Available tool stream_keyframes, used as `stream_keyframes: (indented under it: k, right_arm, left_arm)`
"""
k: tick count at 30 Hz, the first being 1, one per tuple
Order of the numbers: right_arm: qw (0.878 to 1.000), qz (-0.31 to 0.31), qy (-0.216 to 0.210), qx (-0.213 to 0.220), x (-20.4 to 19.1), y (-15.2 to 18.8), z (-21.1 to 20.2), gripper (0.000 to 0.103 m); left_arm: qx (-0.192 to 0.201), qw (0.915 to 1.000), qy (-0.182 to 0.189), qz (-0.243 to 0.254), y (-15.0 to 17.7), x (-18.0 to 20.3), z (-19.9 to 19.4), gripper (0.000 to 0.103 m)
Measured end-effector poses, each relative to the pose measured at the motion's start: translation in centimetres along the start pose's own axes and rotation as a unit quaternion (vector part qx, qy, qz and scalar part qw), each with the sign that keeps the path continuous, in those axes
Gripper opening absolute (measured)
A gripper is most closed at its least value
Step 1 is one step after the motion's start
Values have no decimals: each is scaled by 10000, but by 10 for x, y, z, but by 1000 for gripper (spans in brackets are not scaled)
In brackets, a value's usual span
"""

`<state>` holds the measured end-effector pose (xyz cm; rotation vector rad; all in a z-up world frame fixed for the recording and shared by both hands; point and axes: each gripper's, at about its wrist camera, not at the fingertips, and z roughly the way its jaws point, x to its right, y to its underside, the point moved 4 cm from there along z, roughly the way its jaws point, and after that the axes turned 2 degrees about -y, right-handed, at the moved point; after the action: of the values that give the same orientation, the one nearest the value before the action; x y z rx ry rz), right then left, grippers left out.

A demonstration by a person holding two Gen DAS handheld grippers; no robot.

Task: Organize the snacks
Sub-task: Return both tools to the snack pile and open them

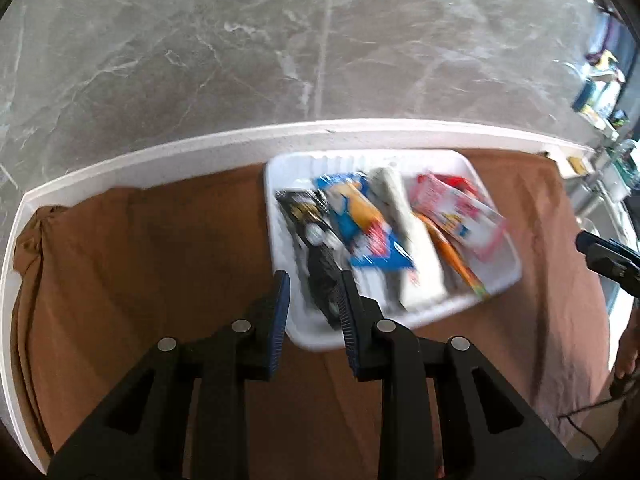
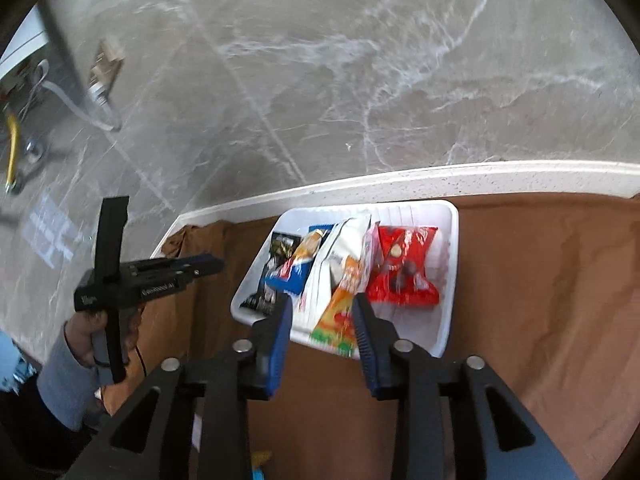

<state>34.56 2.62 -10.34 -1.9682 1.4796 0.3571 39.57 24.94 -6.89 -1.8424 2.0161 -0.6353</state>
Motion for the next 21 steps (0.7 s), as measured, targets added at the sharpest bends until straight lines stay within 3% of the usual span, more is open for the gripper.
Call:
stream_keyframes:
  k: [6,11,16,21]
  right_arm:
    - [9986,-478,60,-211,-22,47,-36,42]
    - [9953,-609,-135,-740,-36,101,-46,48]
    - [9881,-177,-683,-1364,-51,154,-41,55]
    - [9745,446,-1171,-1862,-60,192,-30,62]
  left_arm:
    - [-288,9977,509,328,68,53,-34,23]
    - [-798,9891,1013,705,134,93,-43,23]
    - [-1194,9789,1262,1079,188,129,-45,23]
    - [-1352,9745,1256,1273,210,141,-45,23]
